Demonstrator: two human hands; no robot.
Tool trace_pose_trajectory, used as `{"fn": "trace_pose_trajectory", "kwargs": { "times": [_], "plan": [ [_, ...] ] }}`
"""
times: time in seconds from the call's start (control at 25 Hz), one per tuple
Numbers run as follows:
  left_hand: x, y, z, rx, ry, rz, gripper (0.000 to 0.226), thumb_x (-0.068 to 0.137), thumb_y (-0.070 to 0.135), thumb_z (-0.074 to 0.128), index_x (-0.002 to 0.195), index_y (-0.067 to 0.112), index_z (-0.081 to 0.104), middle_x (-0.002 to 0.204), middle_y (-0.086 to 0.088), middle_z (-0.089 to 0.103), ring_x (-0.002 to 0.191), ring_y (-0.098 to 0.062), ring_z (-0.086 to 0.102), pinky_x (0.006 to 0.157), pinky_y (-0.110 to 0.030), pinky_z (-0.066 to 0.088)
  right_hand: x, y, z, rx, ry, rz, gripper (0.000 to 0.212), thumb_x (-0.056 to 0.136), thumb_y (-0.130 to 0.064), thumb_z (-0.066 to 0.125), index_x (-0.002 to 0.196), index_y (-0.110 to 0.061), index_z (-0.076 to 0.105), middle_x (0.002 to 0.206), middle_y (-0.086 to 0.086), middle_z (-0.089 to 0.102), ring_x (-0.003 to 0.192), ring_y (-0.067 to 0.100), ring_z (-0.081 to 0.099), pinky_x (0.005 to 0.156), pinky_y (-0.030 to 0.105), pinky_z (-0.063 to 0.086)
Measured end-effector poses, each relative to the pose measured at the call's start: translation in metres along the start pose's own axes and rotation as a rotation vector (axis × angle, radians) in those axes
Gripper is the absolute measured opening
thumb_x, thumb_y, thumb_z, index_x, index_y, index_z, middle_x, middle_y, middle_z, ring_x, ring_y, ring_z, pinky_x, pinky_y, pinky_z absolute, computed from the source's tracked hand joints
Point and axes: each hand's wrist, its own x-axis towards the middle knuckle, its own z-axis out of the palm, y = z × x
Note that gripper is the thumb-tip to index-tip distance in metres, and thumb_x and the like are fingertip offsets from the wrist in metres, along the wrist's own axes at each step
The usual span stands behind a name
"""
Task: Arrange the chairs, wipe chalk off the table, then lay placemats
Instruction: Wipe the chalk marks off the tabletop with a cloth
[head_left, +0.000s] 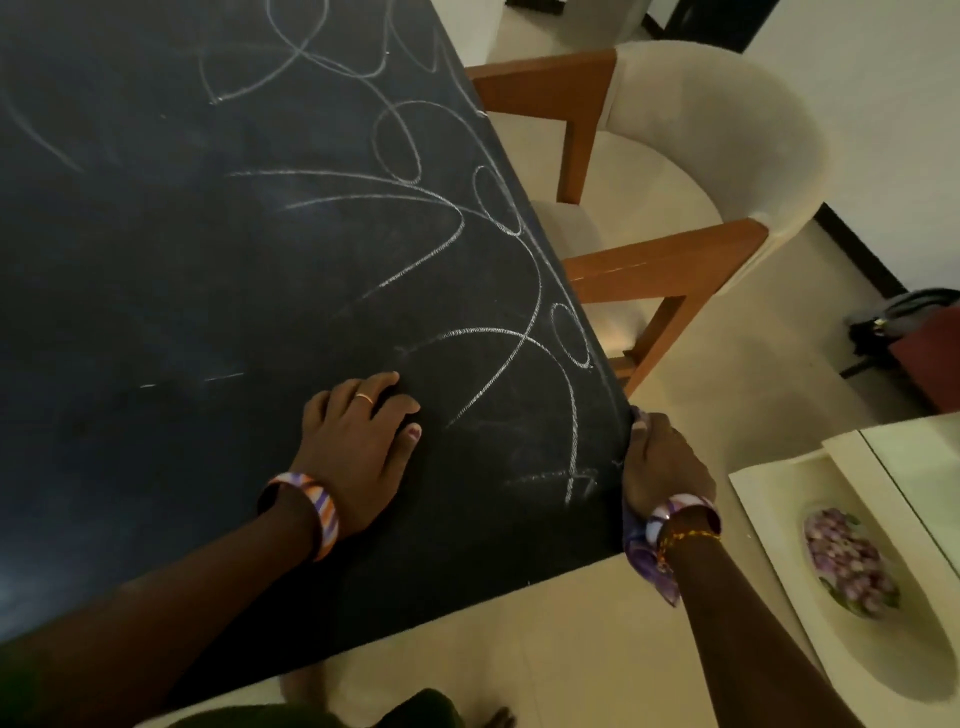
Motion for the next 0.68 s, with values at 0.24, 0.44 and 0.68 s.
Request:
{"fn": "trace_pose_trajectory", "kwargs": {
  "times": [0.24,0.44,0.68],
  "plan": [
    [-0.041,0.030,0.009,0.039,0.253,-0.392,0.053,0.092,0.039,0.047,0.138,0.014,0.040,0.153,-0.014,0.018,0.137,-0.038,0.018,0.107,-0.054,0.017,0.033,-0.008,0.004,-0.086,0.043,-0.421,0.045,0.100,-0.031,0.030,0.142,-0.017,0.031,0.148,0.019,0.027,0.125,0.039,0.039,0.099,0.045,0.039],
    [-0.064,0.064,0.030,-0.018,0.312,-0.704,0.051,0.095,0.039,0.040,0.139,0.013,0.034,0.152,-0.013,0.016,0.138,-0.035,0.014,0.111,-0.051,0.012,-0.034,0.026,0.013,-0.238,0.012,-0.865,0.054,0.098,-0.030,0.035,0.149,-0.020,0.020,0.157,0.011,0.015,0.142,0.039,0.014,0.112,0.048,0.012],
    [-0.059,0.071,0.038,0.081,0.364,-0.767,0.050,0.095,0.041,0.037,0.136,0.013,0.039,0.147,-0.013,0.030,0.135,-0.033,0.026,0.111,-0.050,0.018,0.015,0.016,0.013,-0.348,-0.193,-1.191,0.053,0.097,-0.044,0.005,0.149,-0.034,0.002,0.158,-0.005,-0.009,0.145,0.026,-0.010,0.118,0.047,0.001]
  ]
}}
